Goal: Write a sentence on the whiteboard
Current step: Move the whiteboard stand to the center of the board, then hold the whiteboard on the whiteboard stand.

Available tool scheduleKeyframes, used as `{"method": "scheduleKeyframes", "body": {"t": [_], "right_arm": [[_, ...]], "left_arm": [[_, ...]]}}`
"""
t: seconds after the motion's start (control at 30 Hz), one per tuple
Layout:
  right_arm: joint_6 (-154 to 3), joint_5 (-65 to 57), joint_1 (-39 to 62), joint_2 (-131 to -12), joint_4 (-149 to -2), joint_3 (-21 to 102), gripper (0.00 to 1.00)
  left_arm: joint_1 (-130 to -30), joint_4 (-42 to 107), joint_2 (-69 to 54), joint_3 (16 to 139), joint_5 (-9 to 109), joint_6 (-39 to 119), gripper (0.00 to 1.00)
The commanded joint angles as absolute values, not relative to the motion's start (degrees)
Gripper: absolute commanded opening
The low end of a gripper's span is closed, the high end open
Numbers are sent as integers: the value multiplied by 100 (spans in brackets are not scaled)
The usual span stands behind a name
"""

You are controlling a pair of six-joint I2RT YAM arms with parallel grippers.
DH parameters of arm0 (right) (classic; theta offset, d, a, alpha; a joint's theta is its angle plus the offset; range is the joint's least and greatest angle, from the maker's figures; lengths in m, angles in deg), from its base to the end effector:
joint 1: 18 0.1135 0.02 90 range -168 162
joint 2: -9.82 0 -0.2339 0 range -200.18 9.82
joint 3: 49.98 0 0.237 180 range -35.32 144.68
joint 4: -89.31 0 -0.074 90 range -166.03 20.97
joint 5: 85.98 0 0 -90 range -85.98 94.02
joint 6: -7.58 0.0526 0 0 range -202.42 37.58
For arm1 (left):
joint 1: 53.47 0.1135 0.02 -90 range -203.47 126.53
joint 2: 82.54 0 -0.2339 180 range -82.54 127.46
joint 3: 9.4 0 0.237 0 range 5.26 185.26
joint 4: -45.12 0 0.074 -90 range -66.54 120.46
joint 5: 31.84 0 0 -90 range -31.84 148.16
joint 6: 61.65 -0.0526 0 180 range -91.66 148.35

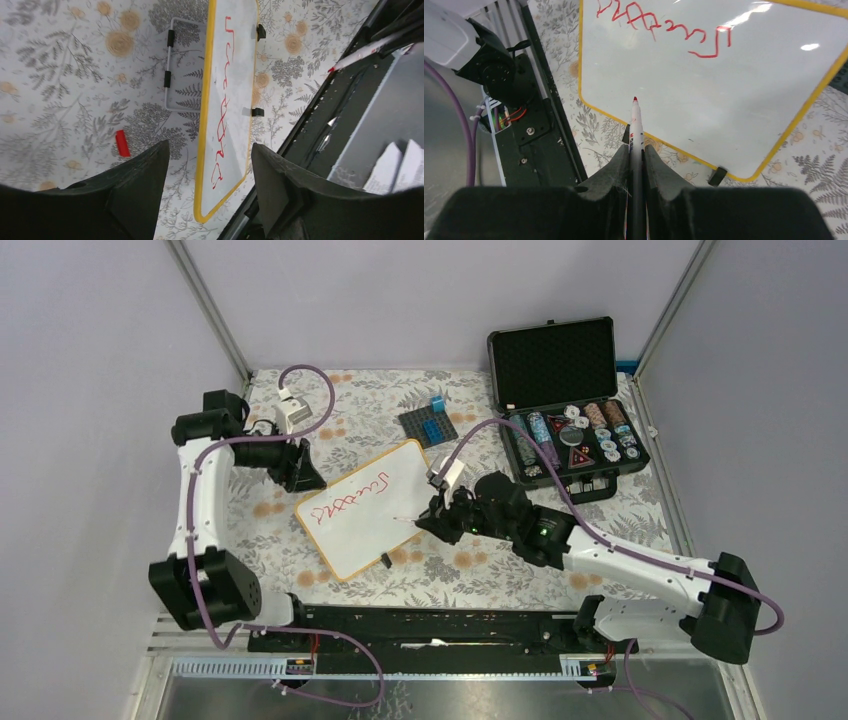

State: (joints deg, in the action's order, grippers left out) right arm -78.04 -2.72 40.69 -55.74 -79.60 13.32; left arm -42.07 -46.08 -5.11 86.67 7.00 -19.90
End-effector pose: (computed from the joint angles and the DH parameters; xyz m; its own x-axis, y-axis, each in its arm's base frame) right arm 0.1417 0.2449 0.2879 -0.1890 -0.1647 -0.9681 -0.8960 0.4324 0.1013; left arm 0.2294 0.0045 0.3155 -0.5445 0.3675 -0.7540 0.7676 0.5808 -0.2712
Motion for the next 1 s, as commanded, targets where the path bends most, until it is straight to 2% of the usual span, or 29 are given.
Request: {"method": "scheduleKeyframes", "body": {"t": [0.0,0.37,0.6,0.97], "right_arm": [[-7921,-1033,4032,-5820,-8467,1643,0],[-7845,-1830,3822,-6656,-9125,1816,0],[-7711,-2373,3678,-6983,-9462,1864,0],[-7749,-2488,3666,-6987,-9449,1857,0]], "left_arm": [[-3995,-4823,-286,8688,201,-2177,66],[-4052,-4504,-75,8056,91,-2287,56],[-4272,-4454,138,8051,-25,-2274,34],[-4660,-3863,352,8141,-165,-1679,1]]}}
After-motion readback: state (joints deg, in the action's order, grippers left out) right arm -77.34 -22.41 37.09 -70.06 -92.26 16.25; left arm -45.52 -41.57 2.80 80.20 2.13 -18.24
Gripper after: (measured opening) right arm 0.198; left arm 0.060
